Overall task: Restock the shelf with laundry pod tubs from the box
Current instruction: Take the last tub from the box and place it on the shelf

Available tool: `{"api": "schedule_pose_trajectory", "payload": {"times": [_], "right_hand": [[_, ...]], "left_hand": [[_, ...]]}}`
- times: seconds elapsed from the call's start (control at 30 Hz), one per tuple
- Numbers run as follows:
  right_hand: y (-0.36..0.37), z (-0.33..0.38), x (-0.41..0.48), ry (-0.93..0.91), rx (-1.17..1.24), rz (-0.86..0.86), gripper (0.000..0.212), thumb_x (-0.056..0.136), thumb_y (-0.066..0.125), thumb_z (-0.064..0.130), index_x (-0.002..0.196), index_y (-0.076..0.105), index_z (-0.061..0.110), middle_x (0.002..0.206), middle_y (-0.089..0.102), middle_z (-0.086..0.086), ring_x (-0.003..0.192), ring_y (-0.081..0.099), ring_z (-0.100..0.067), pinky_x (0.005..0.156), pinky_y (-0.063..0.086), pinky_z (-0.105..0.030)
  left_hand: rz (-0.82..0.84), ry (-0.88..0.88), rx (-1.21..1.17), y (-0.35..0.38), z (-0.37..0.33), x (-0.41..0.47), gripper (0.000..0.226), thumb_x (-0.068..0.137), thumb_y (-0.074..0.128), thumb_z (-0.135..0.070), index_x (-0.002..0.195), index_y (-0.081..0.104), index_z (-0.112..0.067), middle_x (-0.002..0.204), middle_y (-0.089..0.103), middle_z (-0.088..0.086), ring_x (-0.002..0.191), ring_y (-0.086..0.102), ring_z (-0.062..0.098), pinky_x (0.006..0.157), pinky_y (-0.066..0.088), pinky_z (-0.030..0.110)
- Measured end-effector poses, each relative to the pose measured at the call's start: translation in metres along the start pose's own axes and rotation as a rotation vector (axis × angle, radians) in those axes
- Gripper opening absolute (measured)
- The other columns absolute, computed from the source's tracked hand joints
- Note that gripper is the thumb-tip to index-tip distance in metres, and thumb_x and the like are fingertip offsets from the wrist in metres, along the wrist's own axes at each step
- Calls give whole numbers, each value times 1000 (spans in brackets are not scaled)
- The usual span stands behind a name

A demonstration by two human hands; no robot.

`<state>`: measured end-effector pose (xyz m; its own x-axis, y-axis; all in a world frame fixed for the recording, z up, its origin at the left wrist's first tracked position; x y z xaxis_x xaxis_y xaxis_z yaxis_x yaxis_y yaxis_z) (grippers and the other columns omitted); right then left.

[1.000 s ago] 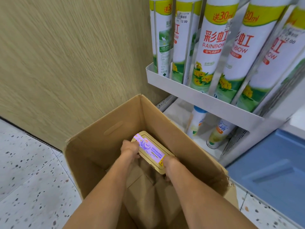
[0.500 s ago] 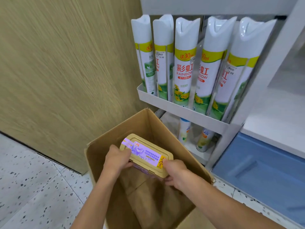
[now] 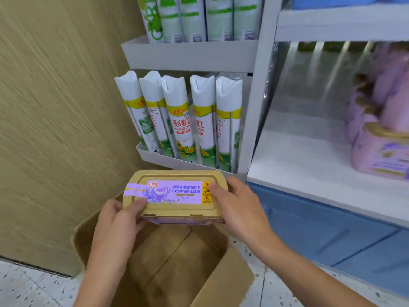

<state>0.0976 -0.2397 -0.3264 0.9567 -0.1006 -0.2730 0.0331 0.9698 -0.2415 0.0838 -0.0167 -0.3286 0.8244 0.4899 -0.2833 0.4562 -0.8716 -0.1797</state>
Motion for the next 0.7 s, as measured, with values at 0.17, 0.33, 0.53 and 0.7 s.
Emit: {"api": "schedule_pose_trajectory", "payload": {"times": [0.17, 0.33, 0.53, 0.7], "right_hand": [[-68, 16, -25, -39, 141, -163, 23, 99, 56, 25, 87, 61, 6, 74, 71, -3, 44, 60, 2, 35, 40, -11], [-127, 12, -35, -87, 56, -373, 27, 95, 57, 33, 80, 58, 11, 61, 67, 8, 48, 57, -1, 41, 39, -14], [-184, 8, -41, -100, 37, -537, 30, 92, 58, 40, 92, 65, 11, 83, 68, -3, 81, 63, -20, 69, 48, -36], [-216, -6, -28, -69, 49, -622, 24, 90, 56, 40, 81, 63, 18, 78, 67, 5, 83, 67, -23, 74, 54, -43]], "left_hand": [[132, 113, -7, 45, -30, -35, 41, 92, 69, -15, 69, 35, -19, 80, 58, 23, 74, 71, 20, 86, 59, 43], [289, 181, 74, 91, -48, -55, 37, 63, 73, -48, 60, 43, -26, 94, 71, 30, 92, 74, 39, 93, 56, 61], [382, 281, 114, 153, -67, -63, 37, 63, 71, -54, 58, 44, -29, 90, 69, 28, 93, 71, 41, 93, 52, 65], [417, 327, 152, 198, -75, -72, 32, 60, 67, -54, 55, 45, -30, 88, 70, 23, 90, 72, 38, 87, 56, 62]]}}
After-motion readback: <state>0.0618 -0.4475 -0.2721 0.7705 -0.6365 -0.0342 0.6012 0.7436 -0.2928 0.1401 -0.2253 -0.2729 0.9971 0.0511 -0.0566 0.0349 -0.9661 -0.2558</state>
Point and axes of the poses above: each hand's wrist, its own x-axis towards the middle knuckle, its own y-axis out of the palm, z = x × y, the point moved 3 cm from there along x, towards the middle knuckle
